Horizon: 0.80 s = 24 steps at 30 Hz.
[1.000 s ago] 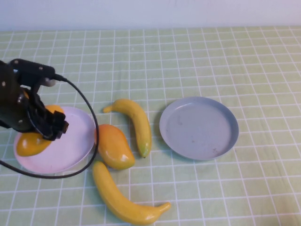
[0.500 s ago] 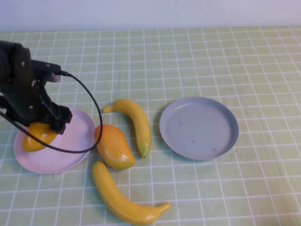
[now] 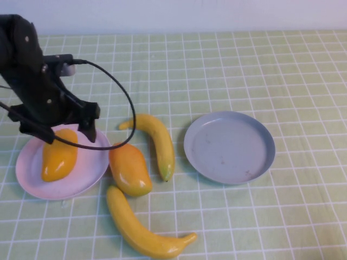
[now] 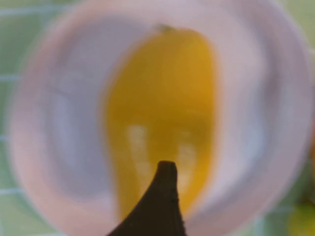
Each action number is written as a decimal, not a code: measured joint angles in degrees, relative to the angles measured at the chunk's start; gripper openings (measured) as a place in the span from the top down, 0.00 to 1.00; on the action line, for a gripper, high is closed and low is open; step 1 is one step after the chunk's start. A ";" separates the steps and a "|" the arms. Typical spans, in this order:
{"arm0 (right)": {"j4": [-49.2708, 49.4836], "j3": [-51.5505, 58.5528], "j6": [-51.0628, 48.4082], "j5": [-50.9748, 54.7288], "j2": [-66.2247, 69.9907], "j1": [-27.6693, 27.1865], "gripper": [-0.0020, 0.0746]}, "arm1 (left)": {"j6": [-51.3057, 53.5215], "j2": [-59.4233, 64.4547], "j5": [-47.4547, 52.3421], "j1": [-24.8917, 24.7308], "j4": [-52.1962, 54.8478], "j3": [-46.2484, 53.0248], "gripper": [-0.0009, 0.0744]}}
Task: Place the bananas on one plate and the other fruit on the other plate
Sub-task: Put one type of fruit in the left plate
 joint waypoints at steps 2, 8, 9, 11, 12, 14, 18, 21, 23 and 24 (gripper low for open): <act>0.00 0.00 0.00 0.00 0.00 0.00 0.99 | -1.29 0.00 1.62 -2.49 -1.02 -0.58 0.10; 0.00 0.00 0.00 0.00 0.00 0.00 0.99 | -10.46 0.00 0.74 -12.27 1.48 -0.61 0.10; 0.00 0.00 0.00 0.00 0.00 0.00 0.99 | -11.85 0.00 0.07 -14.04 1.85 -0.61 0.10; 0.00 0.00 0.00 0.00 0.00 0.00 0.99 | -13.80 0.00 -1.00 -16.28 2.35 -0.61 0.10; 0.00 0.00 0.00 0.00 0.00 0.00 0.99 | -15.45 0.11 -1.36 -17.35 2.80 -0.61 0.10; 0.00 0.00 0.00 0.00 0.00 0.00 0.99 | -17.74 0.39 -1.97 -18.88 4.31 -0.61 0.10; 0.00 0.00 0.00 0.00 0.00 0.00 0.99 | -21.86 2.09 -2.24 -21.55 9.83 -0.61 0.10; 0.00 0.00 0.00 0.00 0.00 0.00 0.99 | -23.73 3.14 -1.84 -21.93 10.33 -0.61 0.10; 0.00 0.00 0.00 0.00 0.00 0.00 0.99 | -24.16 3.47 -0.60 -21.93 10.93 -0.61 0.10; 0.00 0.00 0.00 0.00 0.00 0.00 0.99 | -24.30 3.56 0.28 -21.93 11.45 -0.61 0.10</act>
